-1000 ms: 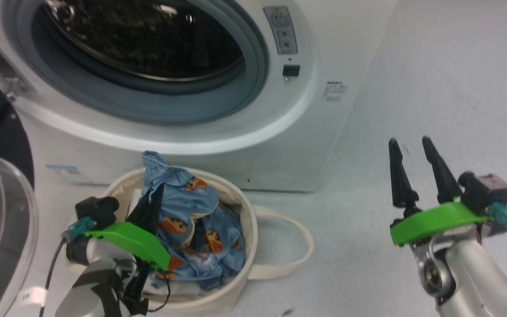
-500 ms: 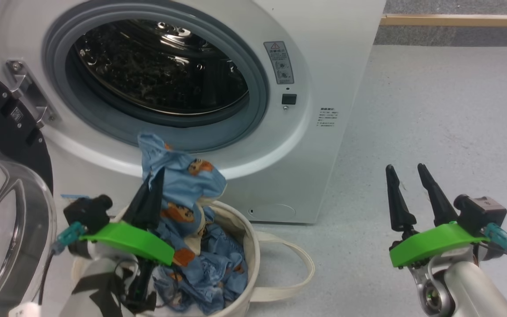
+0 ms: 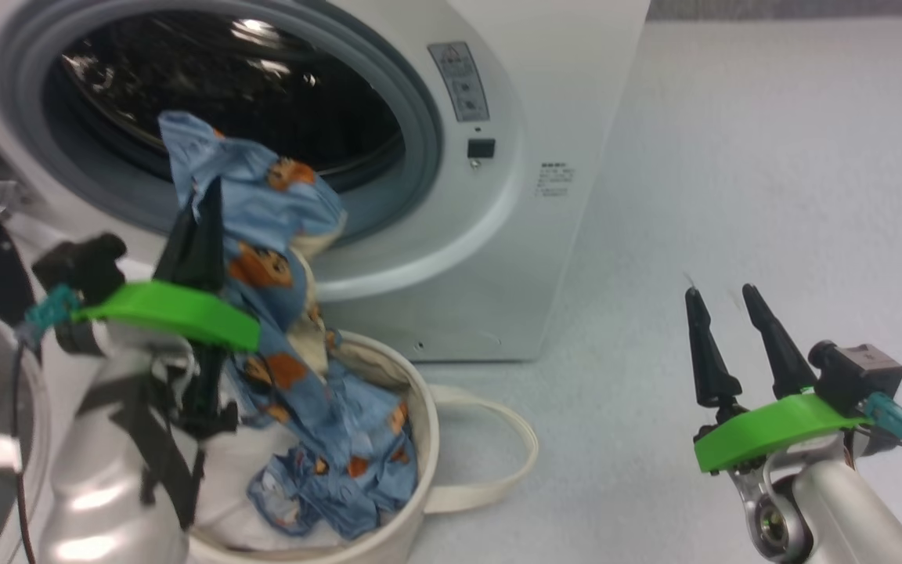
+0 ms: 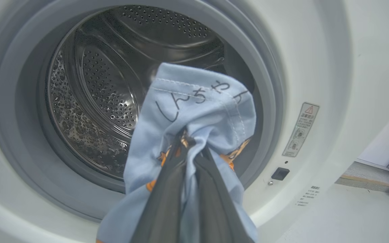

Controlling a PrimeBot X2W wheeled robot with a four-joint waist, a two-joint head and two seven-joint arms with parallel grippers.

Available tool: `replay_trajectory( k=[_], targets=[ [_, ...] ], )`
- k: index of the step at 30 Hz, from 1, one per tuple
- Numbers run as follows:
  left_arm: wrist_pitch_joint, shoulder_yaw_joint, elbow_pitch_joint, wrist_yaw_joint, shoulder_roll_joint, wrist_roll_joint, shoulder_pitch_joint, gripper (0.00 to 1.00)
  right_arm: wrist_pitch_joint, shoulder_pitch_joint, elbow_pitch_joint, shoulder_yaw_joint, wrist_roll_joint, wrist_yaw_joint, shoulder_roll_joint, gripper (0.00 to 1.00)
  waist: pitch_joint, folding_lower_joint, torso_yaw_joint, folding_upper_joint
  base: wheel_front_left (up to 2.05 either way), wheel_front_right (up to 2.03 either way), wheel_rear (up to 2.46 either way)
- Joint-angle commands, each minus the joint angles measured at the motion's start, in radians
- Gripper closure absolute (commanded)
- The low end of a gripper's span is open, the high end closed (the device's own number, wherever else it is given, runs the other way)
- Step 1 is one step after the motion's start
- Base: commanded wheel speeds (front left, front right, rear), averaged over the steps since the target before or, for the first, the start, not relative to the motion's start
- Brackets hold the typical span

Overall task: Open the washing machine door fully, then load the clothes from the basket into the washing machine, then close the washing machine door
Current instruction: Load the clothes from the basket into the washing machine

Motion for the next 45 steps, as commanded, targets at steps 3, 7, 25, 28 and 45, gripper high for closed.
replay_trajectory(
  k=[3,7,25,28,45],
  targets=[
    [-0.012,0.037,0.065,-0.002,0.043,0.033,-0.143,1.00,-0.012,-0.041,-0.047,0.009,-0.009,0.001,-0.015,0.00,0.088,0.0000,-0.044,-0.0001,0.00,0.00,0.00],
    [-0.012,0.020,0.167,-0.003,0.072,0.096,-0.252,1.00,-0.012,-0.060,-0.072,-0.008,-0.024,0.001,-0.011,0.00,0.175,0.0000,-0.075,-0.0001,0.00,0.00,0.00],
    [-0.012,0.002,0.265,0.030,0.163,0.290,-0.613,1.00,-0.012,-0.059,-0.189,-0.127,-0.086,0.001,0.022,0.00,0.505,0.0000,-0.143,-0.0001,0.00,0.00,0.00],
    [-0.012,0.030,0.220,0.049,0.170,0.298,-0.661,1.00,-0.012,-0.049,-0.205,-0.151,-0.096,0.001,0.028,0.00,0.542,0.0000,-0.142,-0.0001,0.00,0.00,0.00],
    [-0.012,0.065,0.381,0.074,0.160,0.411,-0.717,0.69,-0.012,-0.053,-0.239,-0.160,-0.112,0.001,0.065,0.00,0.575,0.0000,-0.165,-0.0001,0.00,0.00,0.00]
  ],
)
